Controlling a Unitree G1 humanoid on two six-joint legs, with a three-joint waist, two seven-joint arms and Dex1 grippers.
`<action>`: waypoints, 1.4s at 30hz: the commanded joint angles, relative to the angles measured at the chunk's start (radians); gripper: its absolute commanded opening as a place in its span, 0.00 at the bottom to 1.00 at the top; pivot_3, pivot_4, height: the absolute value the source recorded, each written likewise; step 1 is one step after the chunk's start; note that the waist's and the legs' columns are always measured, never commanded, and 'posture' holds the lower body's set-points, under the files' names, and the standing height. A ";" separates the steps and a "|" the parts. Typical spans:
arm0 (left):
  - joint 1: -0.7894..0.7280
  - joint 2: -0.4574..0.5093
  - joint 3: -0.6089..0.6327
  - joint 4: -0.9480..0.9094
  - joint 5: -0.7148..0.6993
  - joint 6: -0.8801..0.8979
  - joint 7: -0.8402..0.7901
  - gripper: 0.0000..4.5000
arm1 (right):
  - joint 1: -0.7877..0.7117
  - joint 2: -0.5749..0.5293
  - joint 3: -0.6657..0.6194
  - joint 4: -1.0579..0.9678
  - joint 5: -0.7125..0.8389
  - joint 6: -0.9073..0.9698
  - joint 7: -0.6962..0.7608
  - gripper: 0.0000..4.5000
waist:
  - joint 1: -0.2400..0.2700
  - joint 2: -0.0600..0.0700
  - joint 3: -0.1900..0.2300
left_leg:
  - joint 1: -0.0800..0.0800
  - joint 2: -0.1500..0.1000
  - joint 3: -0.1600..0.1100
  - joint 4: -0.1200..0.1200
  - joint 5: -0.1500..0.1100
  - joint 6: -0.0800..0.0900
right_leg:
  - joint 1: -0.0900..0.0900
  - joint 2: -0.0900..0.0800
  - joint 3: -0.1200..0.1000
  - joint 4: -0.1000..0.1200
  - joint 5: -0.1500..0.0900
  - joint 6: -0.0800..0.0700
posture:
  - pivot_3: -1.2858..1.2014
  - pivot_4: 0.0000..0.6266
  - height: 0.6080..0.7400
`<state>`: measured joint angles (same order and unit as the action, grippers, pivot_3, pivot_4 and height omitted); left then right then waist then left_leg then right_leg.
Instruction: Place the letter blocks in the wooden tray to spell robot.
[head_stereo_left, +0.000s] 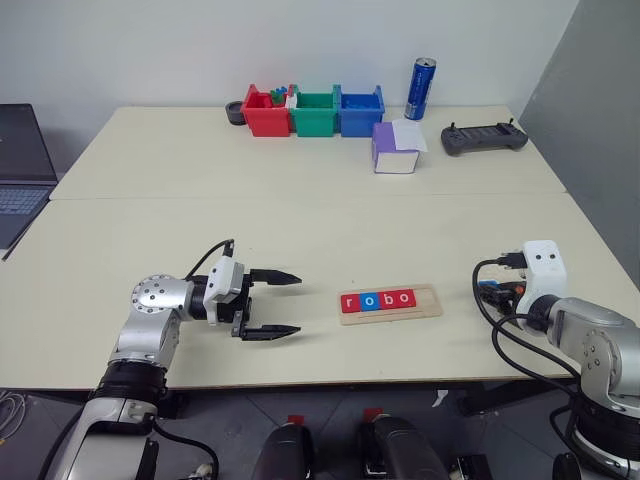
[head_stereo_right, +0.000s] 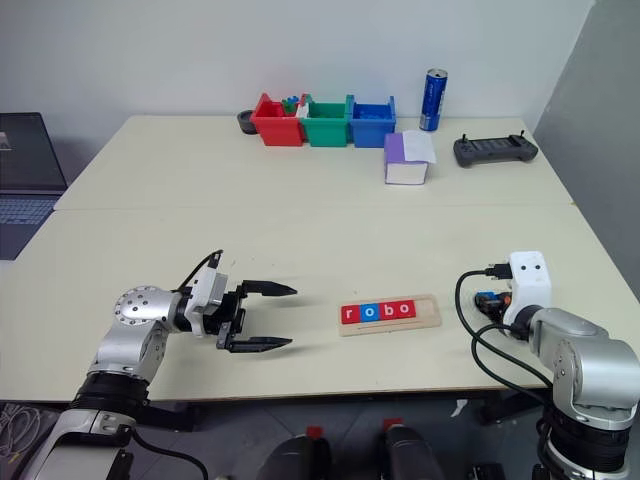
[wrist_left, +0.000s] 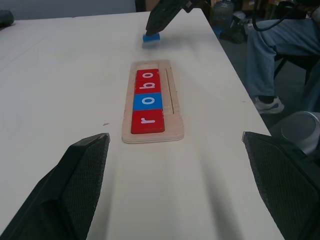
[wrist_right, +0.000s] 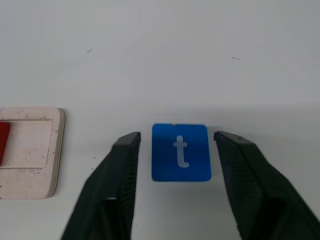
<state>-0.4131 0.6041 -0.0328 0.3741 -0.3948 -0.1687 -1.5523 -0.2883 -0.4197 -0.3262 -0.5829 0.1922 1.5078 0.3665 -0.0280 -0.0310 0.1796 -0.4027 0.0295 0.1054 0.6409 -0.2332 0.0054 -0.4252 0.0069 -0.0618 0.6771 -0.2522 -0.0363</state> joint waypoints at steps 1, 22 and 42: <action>-0.007 0.002 0.016 -0.014 -0.007 -0.012 0.003 1.00 | -0.011 -0.073 0.011 -0.008 0.030 -0.020 0.025 0.86 | 0.000 0.000 0.000 | 0.000 0.000 0.000 0.000 0.000 0.000 | 0.000 0.000 0.000 0.000 0.000 0.000 | 0.52 0.24 1.00; 0.078 0.040 0.051 -0.142 -0.023 0.022 0.071 1.00 | -0.260 -0.576 0.467 0.857 -0.030 -1.098 0.860 1.00 | 0.004 -0.003 0.001 | -0.006 0.002 -0.007 -0.001 0.000 0.000 | 0.002 0.004 -0.004 -0.014 0.002 0.003 | 0.52 0.24 1.00; 0.099 0.047 0.055 -0.175 -0.023 0.039 0.085 1.00 | -0.154 -0.547 0.479 0.812 -0.071 -1.044 0.835 0.65 | 0.012 -0.002 0.001 | -0.005 0.001 -0.007 0.003 0.000 0.000 | 0.003 0.003 -0.004 -0.012 0.002 0.003 | 0.52 0.24 1.00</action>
<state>-0.3051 0.6412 0.0070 0.2183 -0.3982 -0.1320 -1.4672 -0.4548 -0.9642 0.1585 0.2454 0.1290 0.4537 1.1964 -0.0162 -0.0330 0.1804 -0.4080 0.0309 0.0987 0.6435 -0.2335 0.0055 -0.4220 0.0095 -0.0663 0.6653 -0.2501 -0.0333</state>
